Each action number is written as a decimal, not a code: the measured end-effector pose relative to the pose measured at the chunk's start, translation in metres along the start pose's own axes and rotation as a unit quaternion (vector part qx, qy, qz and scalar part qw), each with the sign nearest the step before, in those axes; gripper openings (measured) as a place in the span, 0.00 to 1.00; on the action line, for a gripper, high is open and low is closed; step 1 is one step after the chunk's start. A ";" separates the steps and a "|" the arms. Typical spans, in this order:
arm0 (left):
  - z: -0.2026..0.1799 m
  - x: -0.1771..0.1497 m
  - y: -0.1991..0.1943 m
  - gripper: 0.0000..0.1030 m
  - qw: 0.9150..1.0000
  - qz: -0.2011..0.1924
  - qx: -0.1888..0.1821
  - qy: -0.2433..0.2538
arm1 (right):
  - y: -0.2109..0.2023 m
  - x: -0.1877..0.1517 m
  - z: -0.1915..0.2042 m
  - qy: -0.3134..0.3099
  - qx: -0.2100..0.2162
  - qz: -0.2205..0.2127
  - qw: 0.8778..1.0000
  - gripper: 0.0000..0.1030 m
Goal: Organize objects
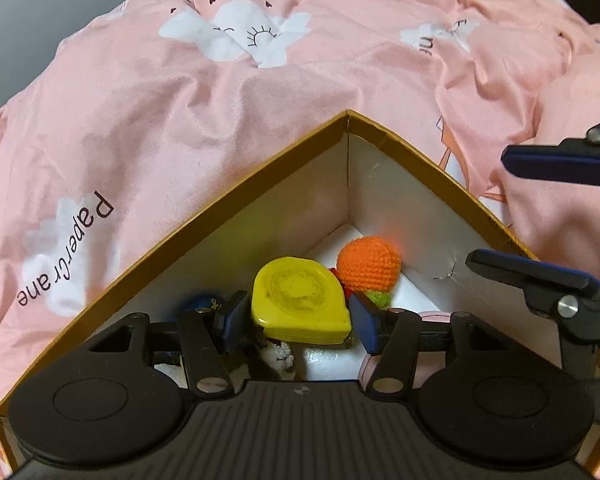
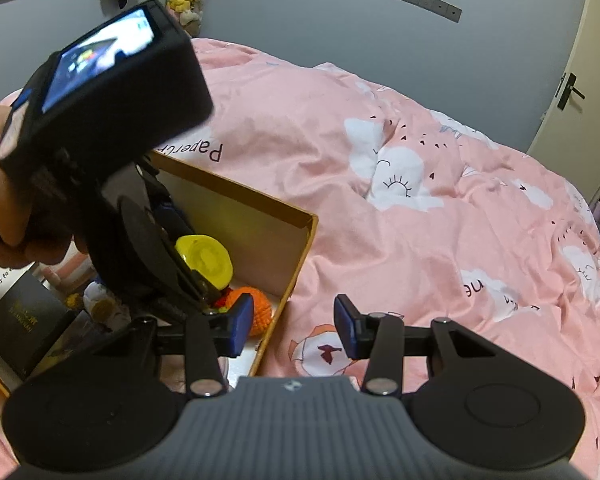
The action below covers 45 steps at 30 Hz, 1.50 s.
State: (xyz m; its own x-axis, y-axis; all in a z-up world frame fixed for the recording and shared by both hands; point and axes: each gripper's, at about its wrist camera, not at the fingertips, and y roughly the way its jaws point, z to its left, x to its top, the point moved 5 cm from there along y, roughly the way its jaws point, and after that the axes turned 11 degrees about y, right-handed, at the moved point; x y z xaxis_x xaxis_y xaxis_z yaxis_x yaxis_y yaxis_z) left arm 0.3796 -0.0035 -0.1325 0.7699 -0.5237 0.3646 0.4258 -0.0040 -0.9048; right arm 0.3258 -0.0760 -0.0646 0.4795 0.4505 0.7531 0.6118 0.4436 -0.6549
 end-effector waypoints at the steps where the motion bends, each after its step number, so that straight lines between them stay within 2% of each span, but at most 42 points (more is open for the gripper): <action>1: 0.000 -0.001 -0.001 0.64 1.000 -0.003 -0.002 0.001 | 0.001 0.000 -0.001 0.001 0.000 0.002 1.000 0.45; 7: 0.002 0.000 -0.018 0.64 0.999 -0.041 0.003 0.003 | 0.001 -0.002 -0.001 0.005 0.000 0.007 1.000 0.45; 13: 0.015 -0.006 -0.045 0.63 0.996 -0.069 -0.009 -0.049 | -0.003 -0.001 0.002 0.009 0.007 0.007 1.000 0.45; 23: 0.021 -0.041 -0.123 0.62 0.981 -0.138 0.026 -0.131 | -0.039 0.007 0.016 0.052 0.038 0.003 0.998 0.46; 28: 0.014 -0.065 -0.172 0.62 0.966 -0.180 0.075 -0.167 | -0.074 0.012 0.030 0.080 0.062 -0.015 0.995 0.46; 32: -0.003 -0.093 -0.211 0.63 0.943 -0.230 0.123 -0.207 | -0.110 0.012 0.044 0.097 0.081 -0.041 0.991 0.56; 35: -0.019 -0.117 -0.226 0.63 0.924 -0.250 0.156 -0.242 | -0.138 0.006 0.053 0.110 0.090 -0.063 0.988 0.59; 36: -0.023 -0.124 -0.229 0.63 0.921 -0.253 0.157 -0.252 | -0.146 0.003 0.057 0.112 0.091 -0.067 0.987 0.60; 39: -0.036 -0.142 -0.233 0.63 0.911 -0.257 0.154 -0.284 | -0.168 -0.009 0.064 0.122 0.086 -0.083 0.985 0.64; 41: -0.043 -0.151 -0.234 0.63 0.908 -0.258 0.158 -0.289 | -0.182 -0.015 0.067 0.132 0.079 -0.097 0.983 0.70; 45: -0.056 -0.165 -0.240 0.63 0.905 -0.267 0.173 -0.282 | -0.201 -0.029 0.072 0.139 0.052 -0.115 0.982 0.70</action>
State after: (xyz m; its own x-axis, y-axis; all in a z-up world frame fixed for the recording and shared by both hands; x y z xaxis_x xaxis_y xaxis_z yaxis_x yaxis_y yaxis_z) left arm 0.1241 0.0359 0.0120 0.4897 -0.0063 0.8718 0.8566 0.1897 -0.4798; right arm 0.1437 -0.1222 0.0402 0.4979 0.1061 0.8607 0.6633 0.5927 -0.4568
